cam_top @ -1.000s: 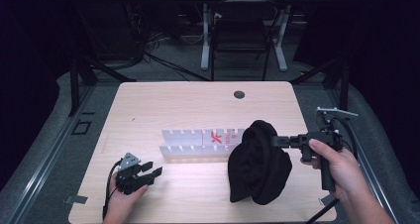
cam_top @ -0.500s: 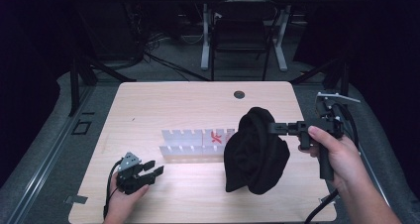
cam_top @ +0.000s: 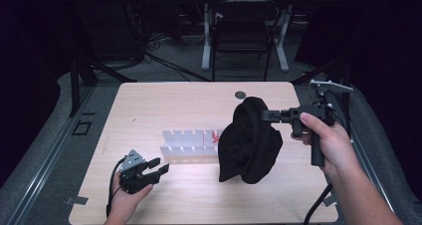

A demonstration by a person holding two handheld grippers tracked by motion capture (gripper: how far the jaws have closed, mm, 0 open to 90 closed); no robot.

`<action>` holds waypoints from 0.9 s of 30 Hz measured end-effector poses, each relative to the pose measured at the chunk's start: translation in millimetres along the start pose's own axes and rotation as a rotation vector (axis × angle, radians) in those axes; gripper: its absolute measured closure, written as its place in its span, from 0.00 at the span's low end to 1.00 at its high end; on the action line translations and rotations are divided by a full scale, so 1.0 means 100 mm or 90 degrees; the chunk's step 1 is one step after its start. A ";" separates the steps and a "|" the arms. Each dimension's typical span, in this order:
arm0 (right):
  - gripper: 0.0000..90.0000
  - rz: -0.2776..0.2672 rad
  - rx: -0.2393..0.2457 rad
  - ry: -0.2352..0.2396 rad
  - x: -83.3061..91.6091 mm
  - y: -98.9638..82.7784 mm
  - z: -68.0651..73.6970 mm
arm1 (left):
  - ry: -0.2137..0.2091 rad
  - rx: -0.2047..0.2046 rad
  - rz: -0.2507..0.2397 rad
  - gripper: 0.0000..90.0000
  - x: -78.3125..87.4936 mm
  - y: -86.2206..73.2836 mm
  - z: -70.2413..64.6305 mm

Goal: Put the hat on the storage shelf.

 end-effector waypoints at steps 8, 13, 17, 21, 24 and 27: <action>0.98 -0.008 0.005 0.001 -0.10 0.13 0.02 | -0.029 -0.025 -0.017 0.60 0.01 0.20 -0.16; 0.98 -0.012 0.006 0.007 -0.16 0.20 0.02 | -0.050 -0.043 -0.037 0.63 0.00 0.36 -0.33; 0.98 -0.012 0.009 0.005 -0.22 0.25 0.01 | -0.064 -0.072 -0.045 0.66 -0.02 0.48 -0.50; 0.98 -0.015 0.008 0.007 -0.26 0.30 -0.02 | -0.079 -0.087 -0.054 0.66 -0.04 0.58 -0.63; 0.98 -0.016 0.011 0.003 -0.28 0.33 -0.03 | -0.092 -0.090 -0.060 0.66 -0.07 0.65 -0.71; 0.98 -0.017 0.014 -0.001 -0.32 0.36 -0.02 | -0.094 -0.098 -0.061 0.66 -0.10 0.69 -0.75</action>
Point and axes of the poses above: each handheld gripper's, and its own axes: x roughly backward along the jaws, y roughly out of its top, z roughly to its left, the point moved 3 cm from there along -x, roughly forward along the jaws, and after that the axes turned 6 degrees about y, right-handed, at the moved point
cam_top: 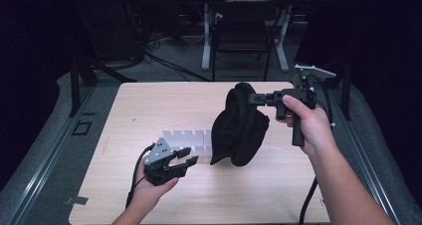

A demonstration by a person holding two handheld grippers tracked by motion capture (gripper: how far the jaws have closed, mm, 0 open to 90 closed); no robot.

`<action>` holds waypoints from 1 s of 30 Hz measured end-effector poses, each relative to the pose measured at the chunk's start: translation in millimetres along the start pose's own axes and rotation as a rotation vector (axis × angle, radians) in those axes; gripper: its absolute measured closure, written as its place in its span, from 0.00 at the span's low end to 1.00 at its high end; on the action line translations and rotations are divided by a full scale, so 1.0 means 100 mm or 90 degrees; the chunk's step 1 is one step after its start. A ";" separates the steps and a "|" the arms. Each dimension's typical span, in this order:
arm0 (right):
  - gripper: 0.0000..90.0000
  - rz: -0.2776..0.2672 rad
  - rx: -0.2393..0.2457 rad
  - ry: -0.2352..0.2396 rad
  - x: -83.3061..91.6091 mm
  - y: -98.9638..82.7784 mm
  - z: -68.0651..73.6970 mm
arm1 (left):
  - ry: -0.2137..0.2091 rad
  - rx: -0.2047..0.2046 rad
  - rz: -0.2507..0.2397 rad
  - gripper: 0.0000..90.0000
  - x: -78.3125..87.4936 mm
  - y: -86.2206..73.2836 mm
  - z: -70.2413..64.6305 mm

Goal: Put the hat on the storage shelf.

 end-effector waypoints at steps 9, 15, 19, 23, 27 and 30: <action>0.98 -0.011 0.008 -0.013 -0.12 0.13 -0.03 | 0.004 0.002 0.003 0.65 -0.06 0.00 0.04; 0.98 -0.015 0.000 -0.011 -0.20 0.22 -0.10 | 0.015 0.006 0.003 0.65 -0.02 -0.03 0.09; 0.98 -0.011 0.003 -0.012 -0.25 0.24 -0.12 | 0.017 0.010 0.005 0.65 0.00 -0.05 0.13; 0.98 -0.010 0.004 -0.011 -0.30 0.27 -0.12 | 0.020 0.010 0.002 0.65 0.01 -0.06 0.14; 0.98 -0.009 0.007 -0.016 -0.34 0.29 -0.11 | 0.019 0.009 0.003 0.65 0.02 -0.06 0.15; 0.98 -0.005 0.008 -0.019 -0.38 0.31 -0.13 | 0.020 0.013 0.007 0.65 0.03 -0.07 0.16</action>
Point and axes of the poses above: each handheld gripper's, and its own axes: x roughly backward along the jaws, y roughly out of its top, z roughly to its left, the point moved 3 cm from there along -x, roughly forward along the jaws, and after that the axes turned 6 degrees about y, right-handed, at the moved point
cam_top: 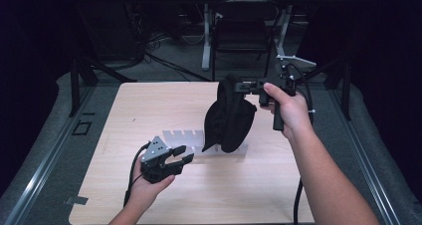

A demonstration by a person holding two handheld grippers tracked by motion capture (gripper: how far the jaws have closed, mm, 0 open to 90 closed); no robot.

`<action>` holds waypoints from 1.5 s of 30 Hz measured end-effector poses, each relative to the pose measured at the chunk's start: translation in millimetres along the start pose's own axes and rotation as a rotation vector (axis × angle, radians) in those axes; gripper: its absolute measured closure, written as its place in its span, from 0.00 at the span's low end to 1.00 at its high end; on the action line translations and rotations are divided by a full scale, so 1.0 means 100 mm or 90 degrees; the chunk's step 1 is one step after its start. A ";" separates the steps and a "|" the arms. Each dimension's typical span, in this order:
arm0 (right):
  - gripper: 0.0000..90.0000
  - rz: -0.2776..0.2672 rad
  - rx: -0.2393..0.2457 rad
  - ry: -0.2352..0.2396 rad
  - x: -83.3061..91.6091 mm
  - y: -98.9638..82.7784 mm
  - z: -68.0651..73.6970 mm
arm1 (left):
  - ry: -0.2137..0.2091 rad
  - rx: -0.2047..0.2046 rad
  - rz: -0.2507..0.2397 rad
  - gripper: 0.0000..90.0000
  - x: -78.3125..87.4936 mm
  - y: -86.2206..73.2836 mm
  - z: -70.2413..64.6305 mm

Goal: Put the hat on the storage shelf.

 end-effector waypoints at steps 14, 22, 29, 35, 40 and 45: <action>0.98 0.000 0.003 -0.018 -0.06 0.01 -0.02 | 0.001 0.002 -0.001 0.65 -0.01 0.01 0.01; 0.98 0.001 -0.001 -0.014 -0.13 0.00 -0.05 | -0.009 -0.009 -0.006 0.65 -0.07 0.09 -0.05; 0.98 0.014 0.006 -0.003 -0.23 -0.01 0.00 | -0.021 -0.021 -0.007 0.65 -0.18 0.20 -0.15; 0.98 0.015 0.004 0.003 -0.28 -0.01 0.01 | -0.017 -0.038 0.001 0.66 -0.31 0.28 -0.19; 0.98 0.018 0.006 0.006 -0.32 -0.02 0.03 | -0.019 -0.031 0.010 0.71 -0.38 0.28 -0.18; 0.98 0.019 0.005 0.012 -0.36 -0.04 0.04 | -0.016 -0.043 0.026 0.79 -0.44 0.28 -0.20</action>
Point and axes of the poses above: each handheld gripper's, and its own axes: x roughly backward along the jaws, y roughly out of its top, z roughly to its left, the point moved 3 cm from there along -x, roughly forward along the jaws, and after that the axes turned 6 degrees about y, right-handed, at the moved point
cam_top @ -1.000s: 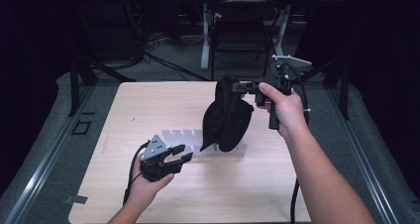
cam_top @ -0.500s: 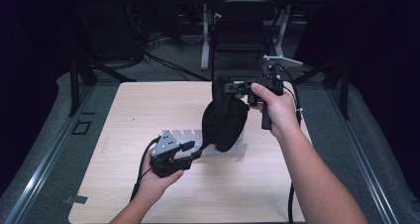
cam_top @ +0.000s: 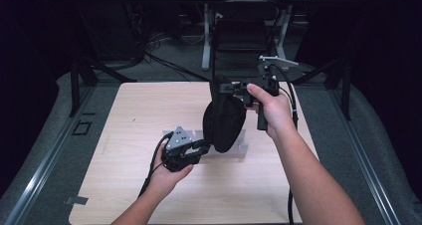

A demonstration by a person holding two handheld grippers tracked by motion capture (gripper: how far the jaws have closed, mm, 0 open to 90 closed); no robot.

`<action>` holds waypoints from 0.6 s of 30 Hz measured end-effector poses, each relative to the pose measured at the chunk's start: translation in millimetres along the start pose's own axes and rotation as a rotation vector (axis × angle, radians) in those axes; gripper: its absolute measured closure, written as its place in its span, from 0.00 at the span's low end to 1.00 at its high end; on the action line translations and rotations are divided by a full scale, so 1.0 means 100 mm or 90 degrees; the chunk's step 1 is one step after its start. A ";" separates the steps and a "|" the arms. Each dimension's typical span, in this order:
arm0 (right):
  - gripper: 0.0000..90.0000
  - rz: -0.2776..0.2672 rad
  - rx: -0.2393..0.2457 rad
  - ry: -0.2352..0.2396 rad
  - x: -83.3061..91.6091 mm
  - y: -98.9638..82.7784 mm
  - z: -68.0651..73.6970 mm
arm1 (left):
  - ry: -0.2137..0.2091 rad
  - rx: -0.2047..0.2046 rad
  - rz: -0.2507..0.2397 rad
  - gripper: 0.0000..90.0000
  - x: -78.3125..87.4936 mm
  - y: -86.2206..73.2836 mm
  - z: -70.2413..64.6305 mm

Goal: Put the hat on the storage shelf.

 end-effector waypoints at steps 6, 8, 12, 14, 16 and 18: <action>0.98 0.001 0.000 0.003 -0.03 -0.01 0.01 | 0.019 -0.032 0.004 0.86 -0.03 -0.02 -0.03; 0.98 0.001 -0.001 0.003 -0.04 -0.01 0.01 | 0.024 -0.044 0.007 0.87 -0.02 -0.02 -0.03; 0.97 0.002 0.001 0.005 -0.05 -0.02 0.02 | 0.031 -0.063 0.001 0.90 -0.01 -0.05 -0.04; 0.97 0.003 0.003 0.006 -0.06 -0.03 0.02 | 0.033 -0.064 -0.003 0.91 -0.01 -0.06 -0.04; 0.96 0.007 0.003 0.011 -0.07 -0.03 0.03 | 0.031 -0.059 -0.009 0.91 0.00 -0.08 -0.03; 0.93 0.014 -0.001 0.026 -0.09 -0.04 0.03 | 0.030 -0.056 -0.018 0.91 0.00 -0.10 -0.03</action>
Point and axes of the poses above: each handheld gripper's, and its own axes: x roughly backward along the jaws, y roughly out of its top, z roughly to its left, the point moved 3 cm from there along -x, roughly forward along the jaws, and after that the axes turned 6 degrees about y, right-handed, at the moved point
